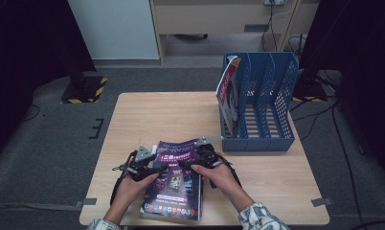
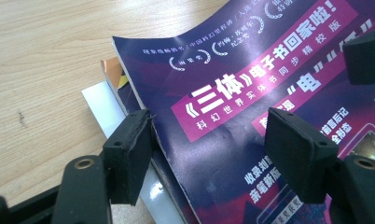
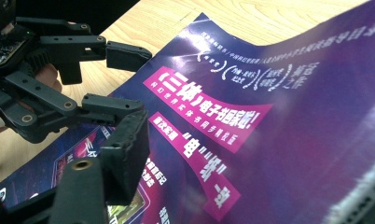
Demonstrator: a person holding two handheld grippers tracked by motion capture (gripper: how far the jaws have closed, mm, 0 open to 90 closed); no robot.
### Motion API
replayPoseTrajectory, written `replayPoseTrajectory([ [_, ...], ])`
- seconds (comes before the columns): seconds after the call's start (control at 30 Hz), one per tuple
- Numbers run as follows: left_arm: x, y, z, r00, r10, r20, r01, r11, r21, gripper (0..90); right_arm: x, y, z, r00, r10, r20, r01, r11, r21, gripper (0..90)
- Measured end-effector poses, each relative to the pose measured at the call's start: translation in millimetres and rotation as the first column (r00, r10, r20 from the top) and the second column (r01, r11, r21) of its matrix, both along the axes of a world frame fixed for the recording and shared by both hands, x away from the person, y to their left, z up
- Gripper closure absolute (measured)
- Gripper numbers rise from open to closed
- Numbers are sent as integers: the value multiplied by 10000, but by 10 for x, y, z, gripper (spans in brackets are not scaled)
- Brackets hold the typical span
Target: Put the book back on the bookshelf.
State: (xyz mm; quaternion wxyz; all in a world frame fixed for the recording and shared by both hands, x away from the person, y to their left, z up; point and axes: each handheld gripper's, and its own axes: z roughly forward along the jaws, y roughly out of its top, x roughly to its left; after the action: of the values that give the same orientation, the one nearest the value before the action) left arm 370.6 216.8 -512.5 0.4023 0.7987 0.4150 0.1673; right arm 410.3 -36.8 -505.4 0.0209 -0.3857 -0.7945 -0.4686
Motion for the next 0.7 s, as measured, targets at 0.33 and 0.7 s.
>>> replayPoseTrajectory([
  [0.33,-4,-9,6,10000,-5,45,5,10000,83,324,24,55,0,9999,-42,-125,41,10000,-65,338],
  [0.7,-6,-16,28,9999,-44,99,41,9996,290,336,75,78,-3,9977,-206,-650,209,9998,44,445],
])
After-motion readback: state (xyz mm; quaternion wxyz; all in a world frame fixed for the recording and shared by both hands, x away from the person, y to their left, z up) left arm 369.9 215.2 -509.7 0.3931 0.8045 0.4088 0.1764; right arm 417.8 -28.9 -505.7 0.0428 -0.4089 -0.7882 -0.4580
